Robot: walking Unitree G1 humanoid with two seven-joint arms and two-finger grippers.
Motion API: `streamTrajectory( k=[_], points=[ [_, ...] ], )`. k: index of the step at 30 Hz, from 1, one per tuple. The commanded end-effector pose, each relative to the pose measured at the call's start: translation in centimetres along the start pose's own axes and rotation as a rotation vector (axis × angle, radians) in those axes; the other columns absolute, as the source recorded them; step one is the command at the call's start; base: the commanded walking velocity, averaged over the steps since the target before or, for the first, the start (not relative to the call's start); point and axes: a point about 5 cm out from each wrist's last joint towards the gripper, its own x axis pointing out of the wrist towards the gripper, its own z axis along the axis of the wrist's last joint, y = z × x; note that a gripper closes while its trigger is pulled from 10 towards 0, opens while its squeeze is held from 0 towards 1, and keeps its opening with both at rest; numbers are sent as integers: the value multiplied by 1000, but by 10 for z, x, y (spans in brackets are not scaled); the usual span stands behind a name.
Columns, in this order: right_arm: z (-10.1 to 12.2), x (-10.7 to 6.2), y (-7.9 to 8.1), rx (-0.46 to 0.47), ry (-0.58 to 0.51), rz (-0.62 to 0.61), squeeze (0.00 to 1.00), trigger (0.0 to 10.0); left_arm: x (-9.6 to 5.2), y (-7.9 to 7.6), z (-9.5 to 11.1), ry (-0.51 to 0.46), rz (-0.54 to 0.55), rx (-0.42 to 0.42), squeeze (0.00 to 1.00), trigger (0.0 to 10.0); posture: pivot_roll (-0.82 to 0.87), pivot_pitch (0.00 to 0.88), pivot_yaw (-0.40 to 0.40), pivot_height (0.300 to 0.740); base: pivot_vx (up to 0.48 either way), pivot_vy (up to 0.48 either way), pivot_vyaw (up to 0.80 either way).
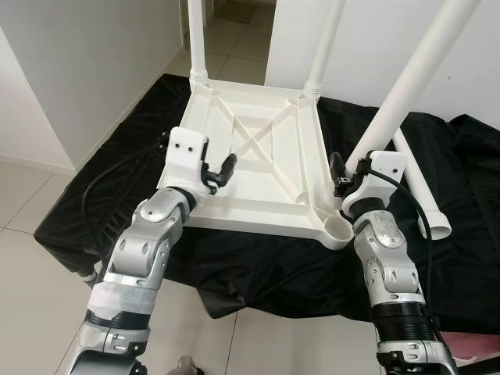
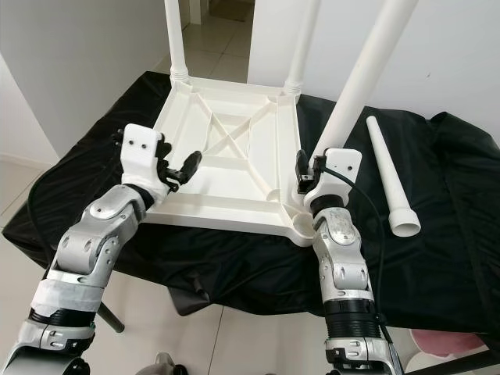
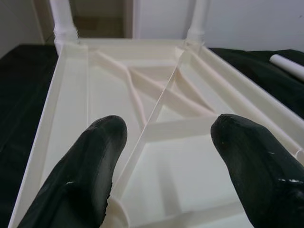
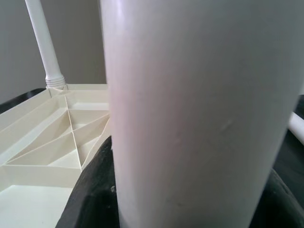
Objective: Building children table
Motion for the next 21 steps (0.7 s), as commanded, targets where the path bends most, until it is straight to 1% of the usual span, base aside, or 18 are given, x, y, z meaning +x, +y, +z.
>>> streamTrajectory(
  k=[1, 4, 5, 6, 7, 9, 10, 12, 13, 15, 16, 17, 18, 19, 20, 21],
  points=[
    [2, -3, -2, 3, -9, -28, 0, 10000, -6, 4, -23, 88, 55, -40, 0, 10000, 4, 0, -3, 740, 0, 0, 0],
    [2, -3, -2, 6, -10, -32, 0, 10000, -8, 3, -27, 102, 58, -49, 0, 10000, 4, 0, -3, 740, 0, 0, 0],
    [2, -5, -2, 7, -12, -41, 0, 10000, -12, 12, -29, 90, 137, -86, 0, 10000, -10, 0, 13, 740, 0, 0, 0],
    [2, -6, -1, 8, -12, -46, 0, 10000, -16, 22, -30, 79, 218, -100, 0, 10000, -16, 0, 19, 740, 0, 0, 0],
    [2, -6, -1, 8, -12, -46, 0, 10000, -16, 22, -30, 79, 218, -100, 0, 10000, -16, 0, 19, 740, 0, 0, 0],
    [1, -10, -1, 11, -9, -57, 0, 10000, -24, 38, -34, 65, 344, -118, 0, 10000, -22, 0, 25, 740, 0, 0, 0],
    [0, -11, -1, 11, -8, -59, 0, 10000, -26, 42, -33, 54, 381, -115, 0, 10000, -24, 0, 30, 740, 0, 0, 0],
    [0, -11, -1, 11, -8, -59, 0, 10000, -26, 42, -33, 54, 381, -115, 0, 10000, -24, 0, 30, 740, 0, 0, 0],
    [0, -12, -1, 11, -6, -61, 0, 10000, -29, 47, -31, 30, 420, -130, 0, 10000, -29, 0, 36, 740, 0, 0, 0],
    [0, -14, -2, 8, -3, -69, 0, 10000, -36, 56, -20, -66, 481, -148, 0, 10000, -33, 0, 42, 740, 0, 0, 0],
    [0, -14, -2, 8, -3, -69, 0, 10000, -36, 56, -20, -66, 481, -148, 0, 10000, -33, 0, 42, 740, 0, 0, 0],
    [0, -15, -3, 8, -2, -72, 0, 10000, -38, 58, -18, -90, 494, -152, 0, 10000, -33, 0, 42, 740, 0, 0, 0],
    [0, -16, -3, 8, 0, -76, 0, 10000, -39, 57, -14, -109, 476, -166, 0, 10000, -35, 0, 47, 740, 0, 0, 0],
    [-1, -18, -3, 8, 3, -82, 0, 10000, -42, 55, -5, -153, 446, -163, 0, 10000, -36, 0, 48, 740, 0, 0, 0],
    [-1, -18, -3, 8, 3, -82, 0, 10000, -42, 55, -5, -153, 446, -163, 0, 10000, -36, 0, 48, 740, 0, 0, 0],
    [-1, -20, -3, 8, 5, -86, 0, 10000, -47, 52, 1, -198, 408, -201, 0, 10000, -41, 0, 53, 740, 0, 0, 0]
  ],
)
